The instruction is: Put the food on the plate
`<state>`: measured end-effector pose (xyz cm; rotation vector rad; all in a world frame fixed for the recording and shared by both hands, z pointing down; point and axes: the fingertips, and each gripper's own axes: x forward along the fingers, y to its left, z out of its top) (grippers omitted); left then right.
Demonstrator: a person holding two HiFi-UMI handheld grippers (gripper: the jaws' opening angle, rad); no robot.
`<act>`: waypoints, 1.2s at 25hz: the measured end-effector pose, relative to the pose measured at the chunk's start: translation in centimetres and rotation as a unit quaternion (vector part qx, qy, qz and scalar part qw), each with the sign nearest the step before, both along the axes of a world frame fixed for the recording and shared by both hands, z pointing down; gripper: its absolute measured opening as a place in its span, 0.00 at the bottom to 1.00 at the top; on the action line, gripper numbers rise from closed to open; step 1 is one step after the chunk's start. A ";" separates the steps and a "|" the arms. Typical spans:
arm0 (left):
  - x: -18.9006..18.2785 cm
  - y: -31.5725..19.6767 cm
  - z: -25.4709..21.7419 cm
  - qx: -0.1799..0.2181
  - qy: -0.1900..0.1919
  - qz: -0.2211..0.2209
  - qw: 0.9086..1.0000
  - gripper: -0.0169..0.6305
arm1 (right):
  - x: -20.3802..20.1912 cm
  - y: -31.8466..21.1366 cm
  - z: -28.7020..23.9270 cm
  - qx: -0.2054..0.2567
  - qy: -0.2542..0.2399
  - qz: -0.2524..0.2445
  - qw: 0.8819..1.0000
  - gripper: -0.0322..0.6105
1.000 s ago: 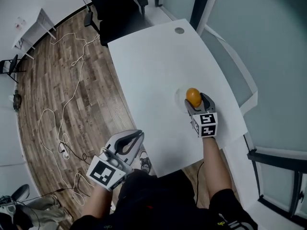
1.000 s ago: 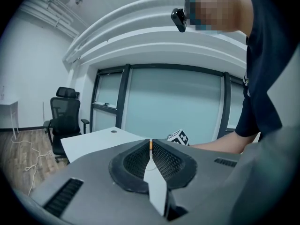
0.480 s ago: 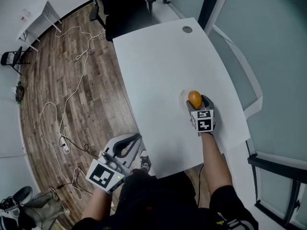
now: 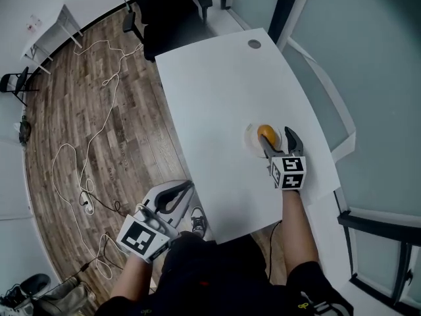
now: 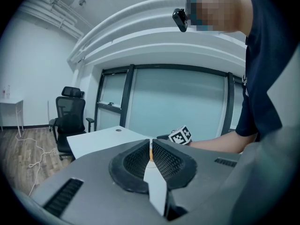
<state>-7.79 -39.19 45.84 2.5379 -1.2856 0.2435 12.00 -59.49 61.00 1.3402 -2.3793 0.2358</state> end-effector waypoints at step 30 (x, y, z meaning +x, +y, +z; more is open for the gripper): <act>4.1 3.5 -9.6 0.124 0.027 0.112 0.986 0.08 | 2.6 20.2 -26.4 0.231 -0.047 -0.003 0.972 0.11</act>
